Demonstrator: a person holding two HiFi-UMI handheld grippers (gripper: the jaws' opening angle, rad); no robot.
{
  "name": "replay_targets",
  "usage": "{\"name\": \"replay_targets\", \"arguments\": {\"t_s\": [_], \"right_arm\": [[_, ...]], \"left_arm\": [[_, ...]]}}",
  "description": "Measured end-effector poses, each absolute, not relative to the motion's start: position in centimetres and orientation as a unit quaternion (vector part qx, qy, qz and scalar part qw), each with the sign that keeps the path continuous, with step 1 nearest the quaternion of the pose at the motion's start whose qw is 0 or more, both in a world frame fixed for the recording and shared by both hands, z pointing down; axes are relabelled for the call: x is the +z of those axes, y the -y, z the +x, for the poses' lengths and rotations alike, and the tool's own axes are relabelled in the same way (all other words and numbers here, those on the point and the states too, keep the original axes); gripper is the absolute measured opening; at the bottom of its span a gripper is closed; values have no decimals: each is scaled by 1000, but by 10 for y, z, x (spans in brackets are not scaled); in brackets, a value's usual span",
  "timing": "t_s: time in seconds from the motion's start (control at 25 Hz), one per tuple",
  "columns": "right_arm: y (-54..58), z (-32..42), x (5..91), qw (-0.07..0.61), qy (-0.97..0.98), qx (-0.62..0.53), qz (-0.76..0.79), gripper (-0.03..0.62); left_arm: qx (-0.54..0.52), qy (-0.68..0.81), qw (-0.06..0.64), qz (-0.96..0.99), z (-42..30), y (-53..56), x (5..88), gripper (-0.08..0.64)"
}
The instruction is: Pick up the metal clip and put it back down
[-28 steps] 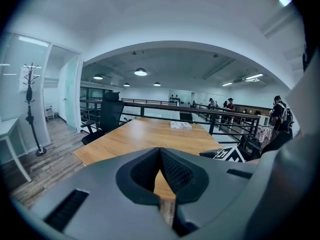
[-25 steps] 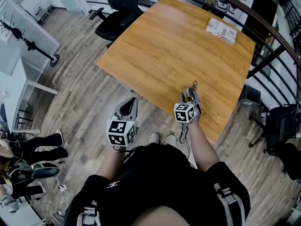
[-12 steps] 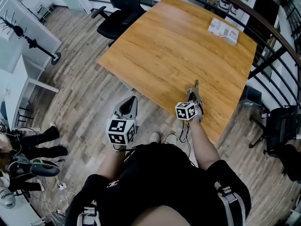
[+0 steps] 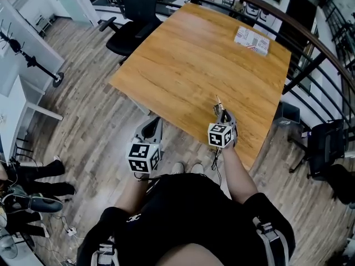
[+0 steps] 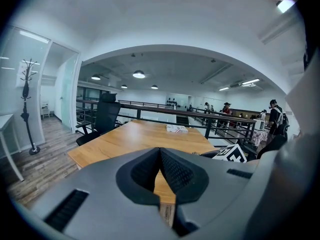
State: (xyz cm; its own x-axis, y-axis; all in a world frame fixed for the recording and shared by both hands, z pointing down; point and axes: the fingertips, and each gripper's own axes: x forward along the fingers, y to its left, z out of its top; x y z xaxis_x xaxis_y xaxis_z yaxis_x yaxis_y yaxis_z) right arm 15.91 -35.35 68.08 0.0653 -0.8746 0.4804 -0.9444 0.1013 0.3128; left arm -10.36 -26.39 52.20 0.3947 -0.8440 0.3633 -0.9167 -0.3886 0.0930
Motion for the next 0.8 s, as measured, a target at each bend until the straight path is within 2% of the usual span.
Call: {"name": "replay_targets", "arguments": {"t_s": [0.44, 0.8], "right_arm": [[336, 155, 551, 158, 710, 25, 686, 21], [292, 173, 455, 52, 698, -1, 714, 20]], "left_arm": [[106, 503, 147, 845, -88, 270, 518, 11], [103, 476, 126, 864, -72, 281, 504, 11]]}}
